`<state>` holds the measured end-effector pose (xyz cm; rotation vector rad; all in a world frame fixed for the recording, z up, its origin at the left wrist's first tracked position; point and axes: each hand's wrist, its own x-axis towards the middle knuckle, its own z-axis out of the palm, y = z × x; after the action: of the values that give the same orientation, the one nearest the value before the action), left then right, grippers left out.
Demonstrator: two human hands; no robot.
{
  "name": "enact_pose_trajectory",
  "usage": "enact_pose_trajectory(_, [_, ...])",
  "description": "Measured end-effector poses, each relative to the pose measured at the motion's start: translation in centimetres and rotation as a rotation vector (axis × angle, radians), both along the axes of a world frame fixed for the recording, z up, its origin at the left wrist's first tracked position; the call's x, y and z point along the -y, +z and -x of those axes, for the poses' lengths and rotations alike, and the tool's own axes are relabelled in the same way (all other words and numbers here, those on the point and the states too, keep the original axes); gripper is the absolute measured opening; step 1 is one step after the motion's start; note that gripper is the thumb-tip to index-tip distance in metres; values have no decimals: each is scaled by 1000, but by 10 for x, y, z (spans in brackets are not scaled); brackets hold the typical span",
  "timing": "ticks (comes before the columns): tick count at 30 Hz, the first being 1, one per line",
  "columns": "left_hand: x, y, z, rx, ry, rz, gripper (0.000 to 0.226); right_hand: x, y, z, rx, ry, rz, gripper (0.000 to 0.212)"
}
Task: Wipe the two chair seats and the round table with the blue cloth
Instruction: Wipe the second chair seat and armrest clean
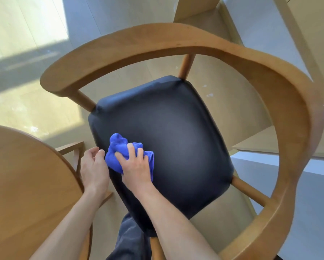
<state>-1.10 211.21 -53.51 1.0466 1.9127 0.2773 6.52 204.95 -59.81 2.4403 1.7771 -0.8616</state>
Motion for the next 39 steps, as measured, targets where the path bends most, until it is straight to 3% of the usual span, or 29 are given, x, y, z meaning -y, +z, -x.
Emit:
enact_pose_trajectory(5, [0, 5, -12, -10, -81, 3, 38, 25, -3, -31, 46, 245, -54, 60])
enact_pose_trajectory(8, [4, 3, -15, -44, -158, -12, 40, 48, -4, -67, 121, 278, -59, 58])
enact_pose_trajectory(10, [10, 1, -15, -73, -225, -9, 40, 66, -2, -101, 147, 221, 0, 76])
enact_pose_trajectory(12, [17, -2, -15, -90, -276, 4, 40, 86, 0, -136, 185, 106, 70, 92])
enact_pose_trajectory(17, [29, -3, -13, -125, -312, 25, 41, 139, 3, -182, 318, -321, 141, 57])
enact_pose_trajectory(22, [35, 0, -5, -153, -328, 31, 41, 138, 0, -164, 223, -813, 161, 51])
enact_pose_trajectory(25, [31, 1, -2, -156, -323, 27, 40, 144, 1, -133, 176, -961, 135, 51])
enact_pose_trajectory(34, [36, 5, -8, -121, -294, 21, 41, 138, 3, 10, 27, -921, 83, 59])
enact_pose_trajectory(39, [40, 6, -7, -115, -292, 14, 39, 124, 14, 75, -114, -521, 117, 75])
